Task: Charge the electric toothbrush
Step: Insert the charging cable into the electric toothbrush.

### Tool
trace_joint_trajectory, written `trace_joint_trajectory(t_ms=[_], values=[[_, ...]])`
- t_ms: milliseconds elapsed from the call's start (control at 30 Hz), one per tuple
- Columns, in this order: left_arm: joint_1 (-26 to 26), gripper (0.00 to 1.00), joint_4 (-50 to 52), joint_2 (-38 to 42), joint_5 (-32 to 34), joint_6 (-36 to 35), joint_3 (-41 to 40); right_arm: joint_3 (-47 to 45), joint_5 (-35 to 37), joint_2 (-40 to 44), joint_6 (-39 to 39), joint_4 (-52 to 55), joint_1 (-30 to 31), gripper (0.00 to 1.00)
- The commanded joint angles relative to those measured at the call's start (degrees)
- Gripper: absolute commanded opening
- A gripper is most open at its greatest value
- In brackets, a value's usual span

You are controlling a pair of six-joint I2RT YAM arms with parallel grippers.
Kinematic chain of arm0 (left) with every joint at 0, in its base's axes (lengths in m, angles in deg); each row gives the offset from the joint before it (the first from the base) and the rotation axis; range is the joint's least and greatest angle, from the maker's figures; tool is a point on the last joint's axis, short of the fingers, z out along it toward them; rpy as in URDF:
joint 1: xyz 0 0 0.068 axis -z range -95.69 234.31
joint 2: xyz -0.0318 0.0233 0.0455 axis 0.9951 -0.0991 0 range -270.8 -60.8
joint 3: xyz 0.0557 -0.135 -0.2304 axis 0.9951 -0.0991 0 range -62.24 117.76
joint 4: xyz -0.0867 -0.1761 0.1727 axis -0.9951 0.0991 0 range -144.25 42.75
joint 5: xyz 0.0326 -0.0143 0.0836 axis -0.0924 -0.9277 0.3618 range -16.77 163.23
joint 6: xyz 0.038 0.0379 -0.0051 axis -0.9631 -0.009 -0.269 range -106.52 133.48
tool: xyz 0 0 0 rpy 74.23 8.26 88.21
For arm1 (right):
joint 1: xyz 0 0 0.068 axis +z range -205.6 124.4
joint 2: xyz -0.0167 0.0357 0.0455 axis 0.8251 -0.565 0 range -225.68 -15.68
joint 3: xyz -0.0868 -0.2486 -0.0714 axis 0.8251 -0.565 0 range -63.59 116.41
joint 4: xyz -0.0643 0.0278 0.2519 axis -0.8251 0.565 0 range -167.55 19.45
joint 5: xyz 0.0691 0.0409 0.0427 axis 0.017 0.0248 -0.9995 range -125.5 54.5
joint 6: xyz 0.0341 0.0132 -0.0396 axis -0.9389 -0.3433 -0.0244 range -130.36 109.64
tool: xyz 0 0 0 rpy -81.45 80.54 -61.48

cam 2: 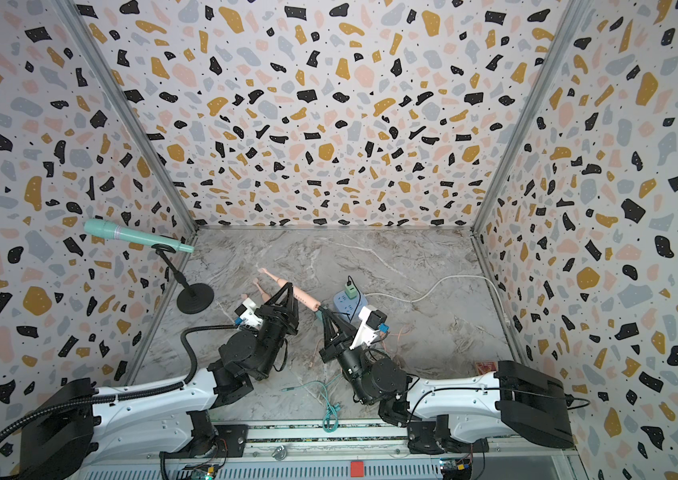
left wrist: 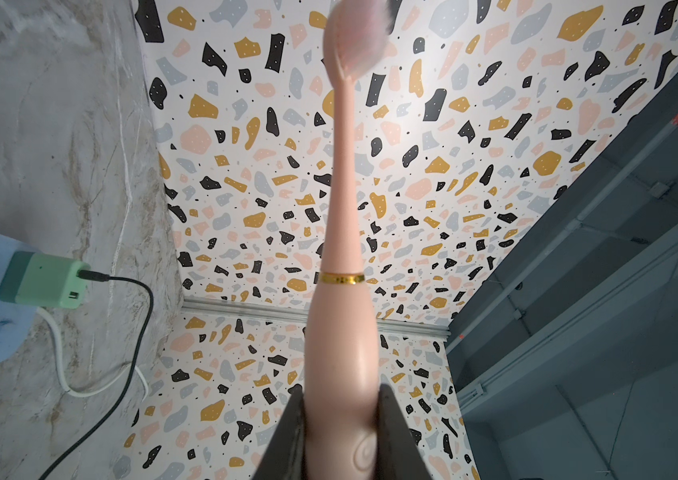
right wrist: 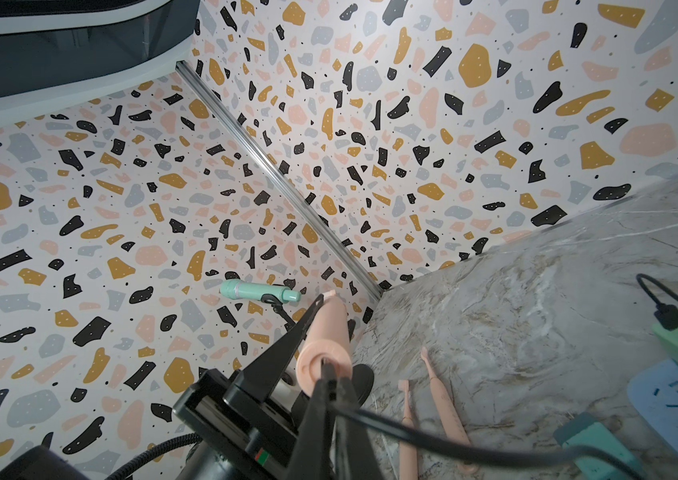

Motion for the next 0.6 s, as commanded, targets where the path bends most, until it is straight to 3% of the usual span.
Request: trace_joint_trajectory(t_ms=[0, 233, 567], values=[[1.2, 0.00, -2.9, 1.5, -2.3, -1.0, 0.3, 1.3, 0.6, 1.4, 0.7, 2.8, 0.4, 0.00], [1.4, 0.00, -3.3, 0.8, -2.8, -1.2, 0.7, 2.6, 0.2, -1.0, -0.1, 2.4, 0.6, 0.00], [1.8, 0.00, -3.4, 0.8, -3.3, -1.3, -0.1, 3.4, 0.4, -0.6, 5.0, 0.7, -0.4, 0.00]])
